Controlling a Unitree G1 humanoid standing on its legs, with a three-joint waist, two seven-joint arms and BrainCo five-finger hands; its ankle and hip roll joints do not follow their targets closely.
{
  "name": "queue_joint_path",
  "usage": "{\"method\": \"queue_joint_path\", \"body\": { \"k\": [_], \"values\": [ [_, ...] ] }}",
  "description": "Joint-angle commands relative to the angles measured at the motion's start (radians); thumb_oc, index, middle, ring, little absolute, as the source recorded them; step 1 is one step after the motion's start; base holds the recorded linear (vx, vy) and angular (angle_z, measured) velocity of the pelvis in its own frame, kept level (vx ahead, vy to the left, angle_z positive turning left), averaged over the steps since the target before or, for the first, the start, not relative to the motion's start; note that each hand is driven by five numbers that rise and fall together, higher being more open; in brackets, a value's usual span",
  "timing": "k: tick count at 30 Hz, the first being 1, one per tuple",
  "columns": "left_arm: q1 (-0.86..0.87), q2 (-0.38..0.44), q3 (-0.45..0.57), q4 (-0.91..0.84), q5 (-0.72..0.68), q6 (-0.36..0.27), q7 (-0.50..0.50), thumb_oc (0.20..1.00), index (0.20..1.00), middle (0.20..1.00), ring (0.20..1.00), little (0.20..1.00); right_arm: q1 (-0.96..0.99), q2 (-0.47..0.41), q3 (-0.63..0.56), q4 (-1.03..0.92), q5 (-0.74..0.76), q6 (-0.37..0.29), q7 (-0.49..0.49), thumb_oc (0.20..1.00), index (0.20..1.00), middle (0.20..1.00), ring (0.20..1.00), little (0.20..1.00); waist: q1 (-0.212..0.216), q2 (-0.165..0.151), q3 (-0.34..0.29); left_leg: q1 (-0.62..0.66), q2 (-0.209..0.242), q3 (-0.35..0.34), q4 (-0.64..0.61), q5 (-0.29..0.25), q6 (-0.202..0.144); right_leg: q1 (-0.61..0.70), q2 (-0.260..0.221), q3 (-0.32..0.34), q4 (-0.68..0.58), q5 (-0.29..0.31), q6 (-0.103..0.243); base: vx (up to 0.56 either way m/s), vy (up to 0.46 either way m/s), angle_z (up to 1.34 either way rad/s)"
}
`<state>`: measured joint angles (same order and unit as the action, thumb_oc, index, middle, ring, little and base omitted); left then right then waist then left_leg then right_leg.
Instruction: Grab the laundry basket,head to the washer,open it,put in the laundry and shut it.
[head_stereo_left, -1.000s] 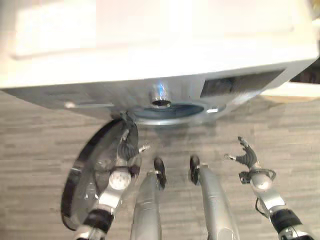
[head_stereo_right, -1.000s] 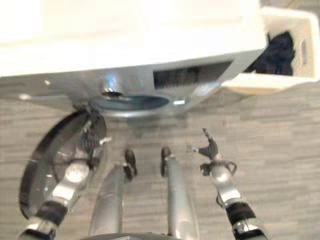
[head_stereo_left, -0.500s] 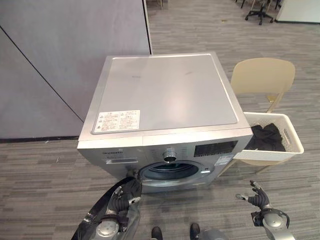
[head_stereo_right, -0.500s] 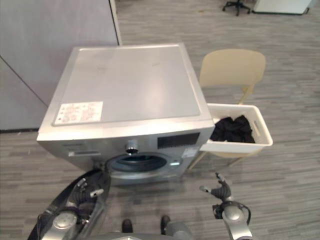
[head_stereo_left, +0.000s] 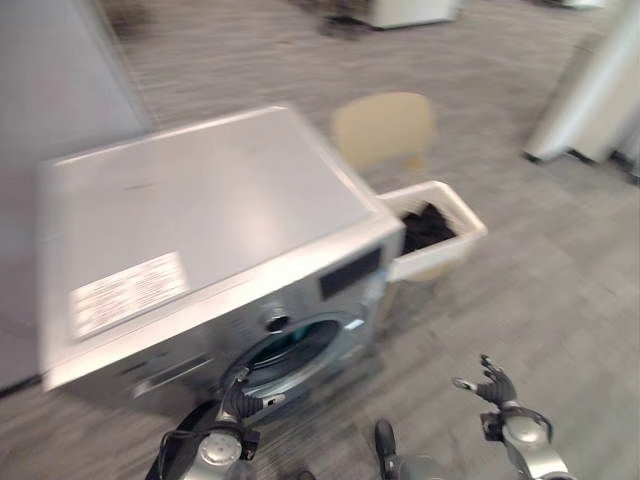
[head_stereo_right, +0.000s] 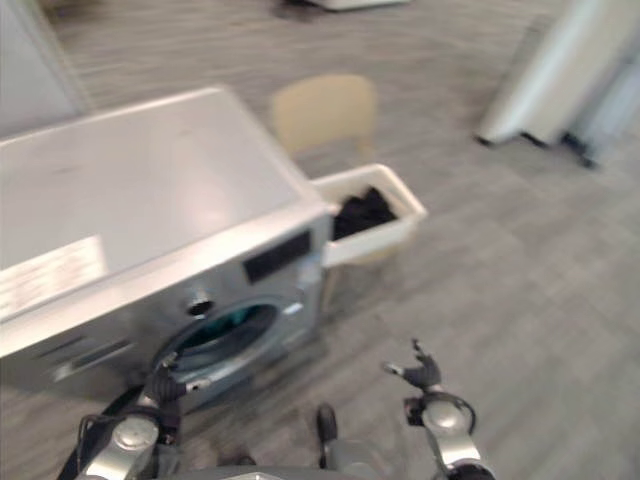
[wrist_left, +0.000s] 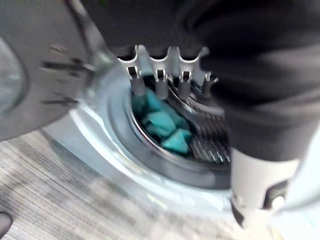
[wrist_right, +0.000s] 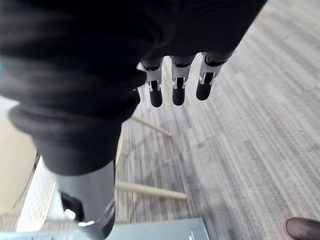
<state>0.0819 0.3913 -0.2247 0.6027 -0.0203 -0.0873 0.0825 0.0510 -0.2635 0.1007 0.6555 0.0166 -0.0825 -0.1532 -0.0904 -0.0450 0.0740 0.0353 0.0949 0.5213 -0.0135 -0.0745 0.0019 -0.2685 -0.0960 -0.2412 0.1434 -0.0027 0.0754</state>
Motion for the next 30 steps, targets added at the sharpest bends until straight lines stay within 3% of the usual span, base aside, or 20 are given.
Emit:
{"method": "queue_joint_path", "body": {
  "k": [1,4,5,7,8,9,10,11,12,13,15,17,18,21,23,27,30],
  "values": [
    [-0.016,0.005,0.0,-0.047,0.06,-0.029,0.008,1.0,1.0,1.0,1.0,1.0,0.006,-0.069,0.009,-0.082,-0.035,-0.028,-0.033,1.0,1.0,1.0,1.0,1.0,0.041,0.02,0.044,0.041,0.017,-0.082,-0.01,-0.029,-0.009,0.105,-0.082,-0.184,-0.032,0.009,0.075,0.03,-0.136,-1.38],
    [-0.017,0.001,-0.011,-0.043,0.073,-0.03,0.007,1.0,1.0,1.0,1.0,1.0,0.009,-0.072,0.013,-0.089,-0.039,-0.022,-0.036,1.0,1.0,1.0,1.0,1.0,0.037,0.019,0.038,0.069,0.02,-0.039,0.002,-0.044,-0.01,0.109,-0.096,-0.216,-0.041,0.012,0.072,0.1,-0.163,-1.63],
    [-0.025,-0.013,-0.023,-0.027,0.069,-0.027,0.003,1.0,1.0,1.0,1.0,1.0,0.008,-0.075,0.016,-0.086,-0.038,-0.02,-0.039,1.0,1.0,1.0,1.0,1.0,0.012,0.029,0.037,0.089,0.023,-0.024,0.039,-0.069,-0.014,0.09,-0.084,-0.168,-0.05,0.014,0.073,0.13,-0.133,-0.93],
    [-0.03,-0.019,-0.031,-0.022,0.074,-0.03,0.0,1.0,1.0,1.0,1.0,1.0,0.01,-0.082,0.018,-0.083,-0.038,-0.016,-0.037,1.0,1.0,1.0,1.0,1.0,0.01,0.037,0.042,0.08,0.046,-0.02,0.125,-0.093,-0.017,0.107,-0.067,-0.149,-0.075,0.006,0.066,0.19,-0.221,-0.8],
    [-0.025,-0.029,-0.043,-0.04,0.07,-0.032,-0.002,1.0,1.0,1.0,1.0,1.0,0.015,-0.096,0.028,-0.088,-0.04,-0.018,-0.037,1.0,1.0,1.0,1.0,1.0,0.012,0.048,0.055,0.05,0.089,-0.022,0.254,-0.066,-0.034,0.14,-0.039,-0.131,-0.098,-0.016,0.042,0.18,-0.232,-0.74],
    [-0.025,-0.03,-0.043,-0.04,0.07,-0.031,-0.002,1.0,1.0,1.0,1.0,1.0,0.014,-0.097,0.027,-0.088,-0.04,-0.018,-0.037,1.0,1.0,1.0,1.0,1.0,0.014,0.052,0.056,0.044,0.1,-0.023,0.271,-0.072,-0.04,0.142,-0.031,-0.131,-0.101,-0.016,0.038,0.16,-0.209,-0.66],
    [-0.027,-0.037,-0.044,-0.049,0.053,-0.031,0.001,1.0,1.0,1.0,1.0,1.0,0.001,-0.11,0.039,-0.082,-0.044,-0.016,-0.044,1.0,1.0,1.0,1.0,1.0,0.03,0.062,0.07,0.008,0.114,-0.074,0.336,-0.022,-0.059,0.154,-0.009,-0.123,-0.109,-0.03,0.023,0.09,-0.116,-0.83],
    [-0.026,-0.04,-0.044,-0.055,0.043,-0.033,0.002,1.0,1.0,1.0,1.0,1.0,-0.005,-0.115,0.043,-0.083,-0.046,-0.012,-0.046,1.0,1.0,1.0,1.0,1.0,0.046,0.062,0.077,-0.028,0.095,-0.139,0.361,-0.017,-0.055,0.167,-0.001,-0.108,-0.115,-0.037,0.014,0.15,-0.172,-0.86],
    [-0.021,-0.05,-0.047,-0.052,0.029,-0.036,0.007,1.0,1.0,1.0,1.0,1.0,-0.01,-0.12,0.051,-0.094,-0.048,-0.013,-0.039,1.0,1.0,1.0,1.0,1.0,0.071,0.045,0.092,-0.13,0.016,-0.254,0.358,-0.031,-0.027,0.19,-0.006,-0.093,-0.132,-0.037,0.003,0.1,-0.101,-0.8],
    [-0.021,-0.049,-0.047,-0.052,0.028,-0.036,0.007,1.0,1.0,1.0,1.0,1.0,-0.01,-0.119,0.051,-0.094,-0.048,-0.013,-0.039,1.0,1.0,1.0,1.0,1.0,0.07,0.044,0.091,-0.131,0.015,-0.255,0.357,-0.031,-0.027,0.189,-0.008,-0.094,-0.132,-0.038,0.004,0.13,-0.096,-0.65],
    [-0.01,-0.055,-0.049,-0.042,0.033,-0.032,0.007,1.0,1.0,1.0,1.0,1.0,-0.004,-0.117,0.052,-0.096,-0.046,-0.015,-0.035,1.0,1.0,1.0,1.0,1.0,0.093,0.034,0.102,-0.197,-0.035,-0.315,0.32,-0.047,-0.013,0.219,-0.002,-0.058,-0.141,-0.052,0.005,0.2,-0.046,-0.48],
    [-0.002,-0.061,-0.047,-0.032,0.037,-0.027,0.006,1.0,1.0,1.0,1.0,1.0,-0.001,-0.118,0.054,-0.085,-0.048,-0.016,-0.039,1.0,1.0,1.0,1.0,1.0,0.11,0.039,0.11,-0.24,-0.07,-0.355,0.249,0.008,-0.014,0.253,0.021,-0.034,-0.152,-0.066,0.004,0.3,-0.043,-0.29],
    [0.002,-0.065,-0.046,-0.027,0.037,-0.022,0.008,1.0,1.0,1.0,1.0,1.0,-0.009,-0.117,0.059,-0.067,-0.042,-0.016,-0.048,1.0,1.0,1.0,1.0,1.0,0.136,0.056,0.116,-0.29,-0.098,-0.391,0.148,0.108,-0.029,0.286,0.059,-0.009,-0.163,-0.083,0.001,0.39,-0.037,-0.35],
    [0.011,-0.065,-0.046,-0.032,0.036,-0.017,0.005,1.0,1.0,1.0,1.0,1.0,-0.019,-0.121,0.068,-0.046,-0.048,-0.009,-0.06,1.0,1.0,1.0,1.0,1.0,0.173,0.074,0.118,-0.34,-0.101,-0.372,0.045,0.179,-0.045,0.337,0.094,0.028,-0.166,-0.126,0.0,0.35,0.02,-0.3],
    [0.024,-0.067,-0.032,-0.027,0.038,-0.014,0.0,1.0,1.0,1.0,1.0,1.0,-0.022,-0.12,0.076,-0.045,-0.064,-0.008,-0.049,1.0,1.0,1.0,1.0,1.0,0.183,0.08,0.098,-0.308,-0.091,-0.375,0.015,0.188,-0.025,0.368,0.106,0.054,-0.16,-0.149,0.004,0.37,0.093,-0.6],
    [0.046,-0.053,-0.008,-0.025,0.024,-0.013,0.003,1.0,1.0,1.0,1.0,1.0,-0.03,-0.104,0.099,-0.027,-0.082,-0.007,-0.035,1.0,1.0,1.0,1.0,1.0,0.213,0.032,0.077,-0.294,-0.1,-0.382,0.098,0.139,0.007,0.404,0.059,0.074,-0.118,-0.182,0.022,0.34,0.103,-0.48],
    [0.041,-0.045,0.011,-0.005,0.009,-0.011,0.016,1.0,1.0,1.0,1.0,1.0,-0.04,-0.092,0.113,-0.014,-0.096,-0.004,-0.021,1.0,1.0,1.0,1.0,1.0,0.248,0.004,0.064,-0.267,-0.12,-0.389,0.127,0.092,0.041,0.374,0.021,0.076,0.019,-0.147,0.064,0.28,0.114,-0.15]
  ]
}}
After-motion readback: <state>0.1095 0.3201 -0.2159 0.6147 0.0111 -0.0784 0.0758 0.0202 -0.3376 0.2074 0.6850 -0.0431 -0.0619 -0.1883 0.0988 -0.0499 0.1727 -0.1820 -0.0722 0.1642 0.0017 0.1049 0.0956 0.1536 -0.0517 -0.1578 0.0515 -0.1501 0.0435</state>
